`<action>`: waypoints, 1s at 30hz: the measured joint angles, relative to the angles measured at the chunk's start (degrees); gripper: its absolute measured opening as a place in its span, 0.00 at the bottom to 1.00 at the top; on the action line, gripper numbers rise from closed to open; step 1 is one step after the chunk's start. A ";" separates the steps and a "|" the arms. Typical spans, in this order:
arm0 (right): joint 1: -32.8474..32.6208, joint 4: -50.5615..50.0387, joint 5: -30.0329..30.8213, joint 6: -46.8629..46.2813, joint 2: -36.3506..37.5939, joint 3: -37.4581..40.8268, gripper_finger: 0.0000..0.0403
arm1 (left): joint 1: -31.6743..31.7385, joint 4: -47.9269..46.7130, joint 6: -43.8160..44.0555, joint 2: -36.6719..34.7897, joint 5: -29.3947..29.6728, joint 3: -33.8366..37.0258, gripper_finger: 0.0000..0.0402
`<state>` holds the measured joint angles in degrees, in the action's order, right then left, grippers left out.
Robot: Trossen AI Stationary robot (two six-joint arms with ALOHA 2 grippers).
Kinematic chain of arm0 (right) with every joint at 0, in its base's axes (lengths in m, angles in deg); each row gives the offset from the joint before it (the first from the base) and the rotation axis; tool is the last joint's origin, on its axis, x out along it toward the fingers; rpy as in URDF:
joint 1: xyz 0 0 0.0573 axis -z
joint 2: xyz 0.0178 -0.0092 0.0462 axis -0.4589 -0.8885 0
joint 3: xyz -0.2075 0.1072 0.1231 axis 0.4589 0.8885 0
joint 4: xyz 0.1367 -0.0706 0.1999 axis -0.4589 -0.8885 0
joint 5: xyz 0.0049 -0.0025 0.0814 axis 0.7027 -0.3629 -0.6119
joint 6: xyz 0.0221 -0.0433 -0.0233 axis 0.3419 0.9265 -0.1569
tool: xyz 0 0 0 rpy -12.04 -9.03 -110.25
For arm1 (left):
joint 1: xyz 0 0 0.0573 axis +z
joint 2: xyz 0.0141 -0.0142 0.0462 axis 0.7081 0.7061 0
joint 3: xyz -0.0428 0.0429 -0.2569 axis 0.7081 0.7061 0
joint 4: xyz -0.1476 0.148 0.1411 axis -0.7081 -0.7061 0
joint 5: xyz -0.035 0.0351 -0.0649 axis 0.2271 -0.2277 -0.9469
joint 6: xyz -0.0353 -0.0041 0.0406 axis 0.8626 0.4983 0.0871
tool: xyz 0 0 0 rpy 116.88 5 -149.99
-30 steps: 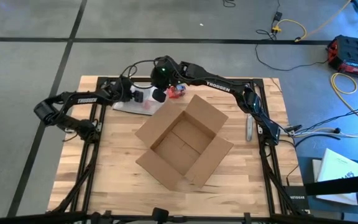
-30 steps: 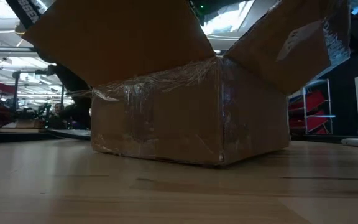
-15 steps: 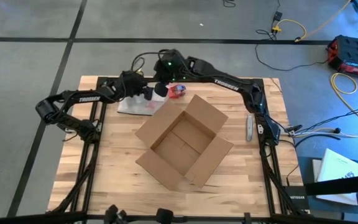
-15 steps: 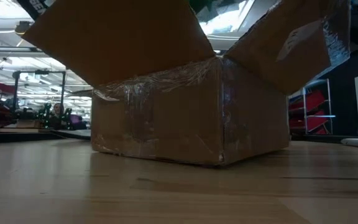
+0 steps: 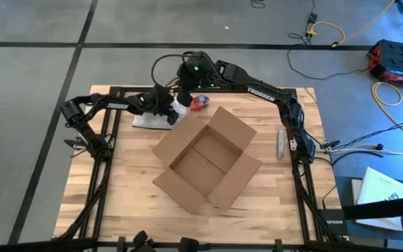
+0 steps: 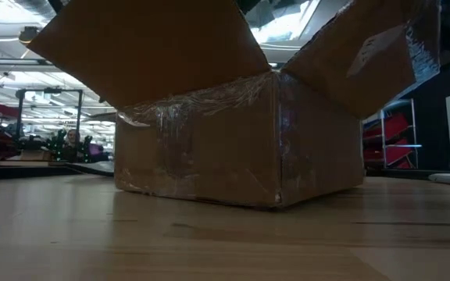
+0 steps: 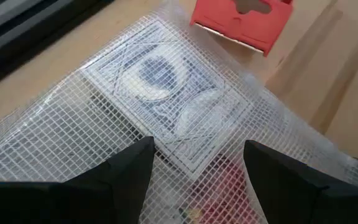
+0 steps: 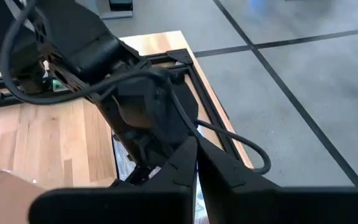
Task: Unpack boxes
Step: Move the transparent zip bag to the top left of the table, then break down the box until it is fully flat
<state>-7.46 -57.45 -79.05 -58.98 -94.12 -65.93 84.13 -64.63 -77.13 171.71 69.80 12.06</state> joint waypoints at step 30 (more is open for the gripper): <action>0.05 -3.06 0.31 3.39 0.18 0.00 0.00 | 0.42 4.51 5.53 -10.58 -0.40 -0.61 0.59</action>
<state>-7.41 -60.51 -78.73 -55.59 -93.94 -65.93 84.54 -60.12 -71.60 161.12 69.40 11.45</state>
